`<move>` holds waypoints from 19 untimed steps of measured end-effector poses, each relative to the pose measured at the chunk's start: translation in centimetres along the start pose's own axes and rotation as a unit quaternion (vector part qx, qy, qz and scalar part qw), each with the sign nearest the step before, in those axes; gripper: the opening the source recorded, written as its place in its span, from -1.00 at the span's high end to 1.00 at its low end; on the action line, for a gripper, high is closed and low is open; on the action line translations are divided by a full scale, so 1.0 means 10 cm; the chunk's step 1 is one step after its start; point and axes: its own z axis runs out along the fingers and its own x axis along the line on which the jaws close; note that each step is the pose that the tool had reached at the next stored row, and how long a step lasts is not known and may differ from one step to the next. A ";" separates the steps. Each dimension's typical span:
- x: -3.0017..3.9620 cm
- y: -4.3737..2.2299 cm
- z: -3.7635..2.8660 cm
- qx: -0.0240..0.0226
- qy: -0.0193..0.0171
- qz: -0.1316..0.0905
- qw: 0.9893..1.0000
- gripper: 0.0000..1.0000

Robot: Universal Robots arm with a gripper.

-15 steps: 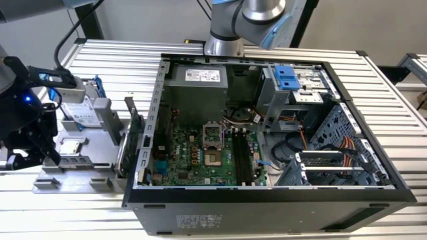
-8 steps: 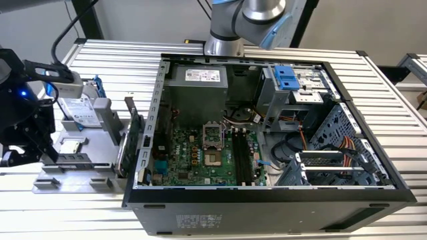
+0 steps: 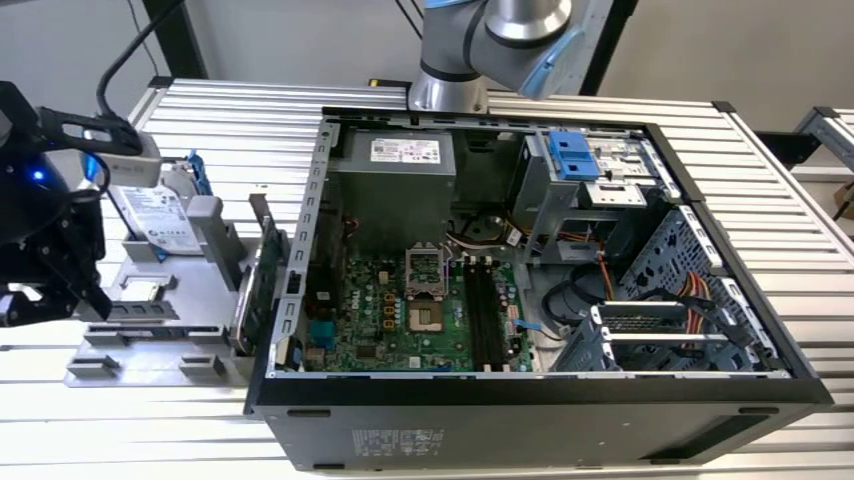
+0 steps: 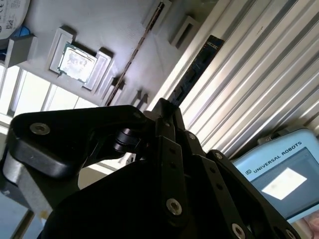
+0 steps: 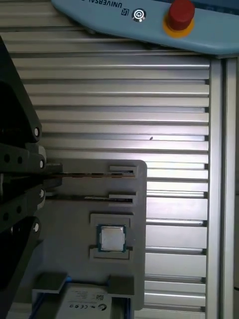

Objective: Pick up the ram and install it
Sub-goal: 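Pick up the ram and move it above insertion slot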

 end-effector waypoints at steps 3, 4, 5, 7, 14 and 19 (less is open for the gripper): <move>0.001 0.000 -0.037 0.000 0.000 0.000 1.000 1.00; 0.001 0.001 -0.050 0.000 0.000 0.000 1.000 1.00; 0.001 0.001 -0.063 0.000 0.000 0.000 1.000 1.00; 0.002 0.001 -0.089 0.000 0.000 0.000 1.000 1.00; 0.004 0.001 -0.179 0.000 0.000 0.000 1.000 1.00; 0.005 0.002 -0.235 0.000 0.000 0.000 1.000 1.00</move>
